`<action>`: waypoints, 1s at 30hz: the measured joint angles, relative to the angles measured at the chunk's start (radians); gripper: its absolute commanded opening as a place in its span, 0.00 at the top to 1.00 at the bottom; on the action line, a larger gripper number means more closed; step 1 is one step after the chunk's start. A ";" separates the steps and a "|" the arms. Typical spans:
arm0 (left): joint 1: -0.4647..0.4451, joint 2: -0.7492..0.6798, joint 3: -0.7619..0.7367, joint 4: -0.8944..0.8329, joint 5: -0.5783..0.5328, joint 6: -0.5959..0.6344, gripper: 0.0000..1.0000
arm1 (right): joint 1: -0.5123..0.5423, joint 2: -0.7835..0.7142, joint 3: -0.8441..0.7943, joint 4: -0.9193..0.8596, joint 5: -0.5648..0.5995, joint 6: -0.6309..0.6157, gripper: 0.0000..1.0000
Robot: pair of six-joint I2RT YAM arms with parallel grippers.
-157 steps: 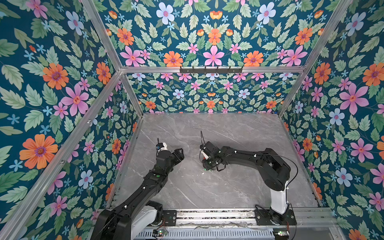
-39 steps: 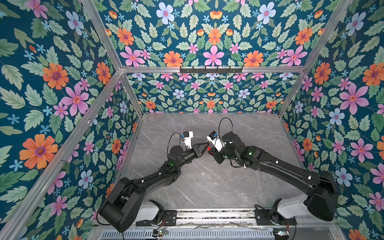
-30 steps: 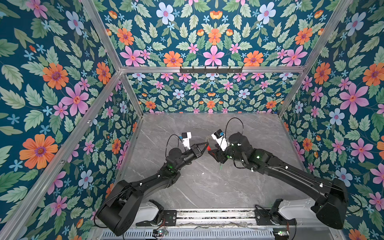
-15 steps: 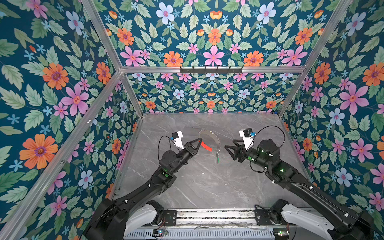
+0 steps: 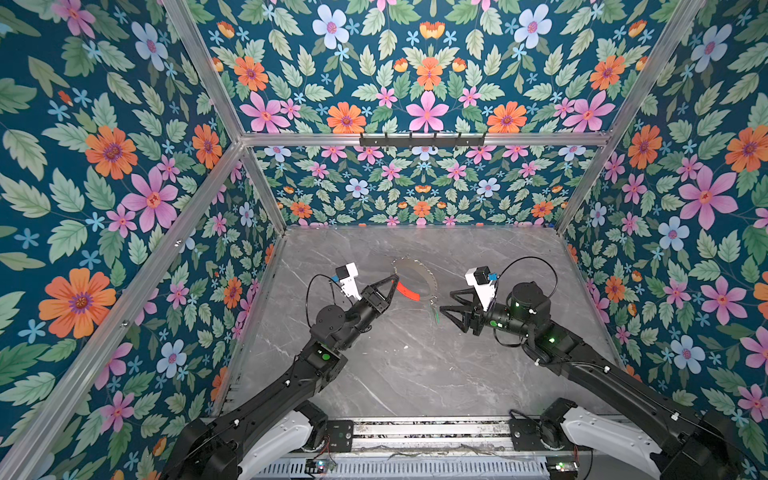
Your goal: Remove the keys from the keyring
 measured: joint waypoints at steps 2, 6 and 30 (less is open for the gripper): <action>-0.001 0.000 0.000 -0.004 0.000 0.000 1.00 | 0.000 0.019 0.016 0.008 -0.010 0.000 0.45; -0.005 -0.001 -0.004 -0.003 -0.001 0.000 1.00 | 0.000 0.052 0.046 0.016 -0.030 0.000 0.49; -0.007 0.009 -0.015 0.019 -0.005 -0.001 1.00 | 0.003 0.130 0.066 0.016 -0.060 0.003 0.76</action>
